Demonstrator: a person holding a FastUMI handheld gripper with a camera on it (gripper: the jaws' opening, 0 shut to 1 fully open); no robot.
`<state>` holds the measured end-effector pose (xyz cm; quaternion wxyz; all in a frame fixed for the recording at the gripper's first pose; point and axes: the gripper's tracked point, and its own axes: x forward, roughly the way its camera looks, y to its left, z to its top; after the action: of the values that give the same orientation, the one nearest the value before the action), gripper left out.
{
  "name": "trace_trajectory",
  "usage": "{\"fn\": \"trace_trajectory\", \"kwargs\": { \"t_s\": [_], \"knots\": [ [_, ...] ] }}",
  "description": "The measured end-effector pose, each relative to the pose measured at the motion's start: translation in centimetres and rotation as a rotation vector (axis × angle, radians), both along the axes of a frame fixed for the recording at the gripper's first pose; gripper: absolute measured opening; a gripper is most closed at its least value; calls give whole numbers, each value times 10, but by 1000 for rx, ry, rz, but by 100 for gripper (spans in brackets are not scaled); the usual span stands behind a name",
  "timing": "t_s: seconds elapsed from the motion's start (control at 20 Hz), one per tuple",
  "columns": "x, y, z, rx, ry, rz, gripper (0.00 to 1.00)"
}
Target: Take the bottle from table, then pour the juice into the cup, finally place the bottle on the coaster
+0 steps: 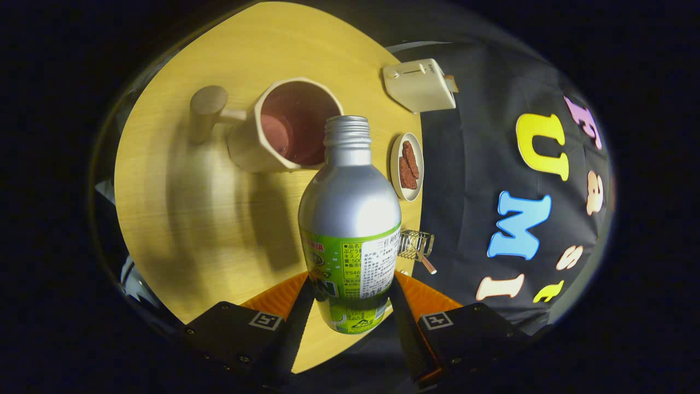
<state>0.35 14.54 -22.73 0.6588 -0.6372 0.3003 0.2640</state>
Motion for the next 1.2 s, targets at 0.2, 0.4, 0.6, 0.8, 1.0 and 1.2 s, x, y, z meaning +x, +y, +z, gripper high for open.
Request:
{"fn": "trace_trajectory", "kwargs": {
  "t_s": [0.2,0.4,0.6,0.8,1.0,1.2],
  "knots": [
    [-2,0,-11,216,57,-135,77],
    [4,4,-24,454,108,-280,77],
    [21,9,-26,656,106,-363,77],
    [43,9,-22,807,91,-425,77],
    [72,7,-24,924,83,-488,77],
    [102,8,-21,1045,35,-512,77]
  ]
}}
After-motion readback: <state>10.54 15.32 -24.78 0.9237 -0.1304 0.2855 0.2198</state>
